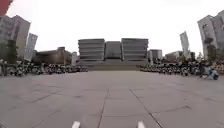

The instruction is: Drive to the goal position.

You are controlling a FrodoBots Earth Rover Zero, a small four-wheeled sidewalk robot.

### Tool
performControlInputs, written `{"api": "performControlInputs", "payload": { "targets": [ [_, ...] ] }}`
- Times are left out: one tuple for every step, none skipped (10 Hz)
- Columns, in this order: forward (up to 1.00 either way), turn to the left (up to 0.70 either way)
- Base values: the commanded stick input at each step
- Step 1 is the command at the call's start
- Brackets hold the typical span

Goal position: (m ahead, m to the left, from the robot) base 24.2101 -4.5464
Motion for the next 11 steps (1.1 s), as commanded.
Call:
{"api": "performControlInputs", "payload": {
  "targets": [
    [0.6,0.0],
    [0.6,0.0],
    [0.6,0.0],
    [0.6,0.0],
    [0.6,0.0],
    [0.6,0.0],
    [0.6,0.0],
    [0.6,0.0],
    [0.6,0.0],
    [0.6,0.0],
    [0.6,0.0]
  ]
}}
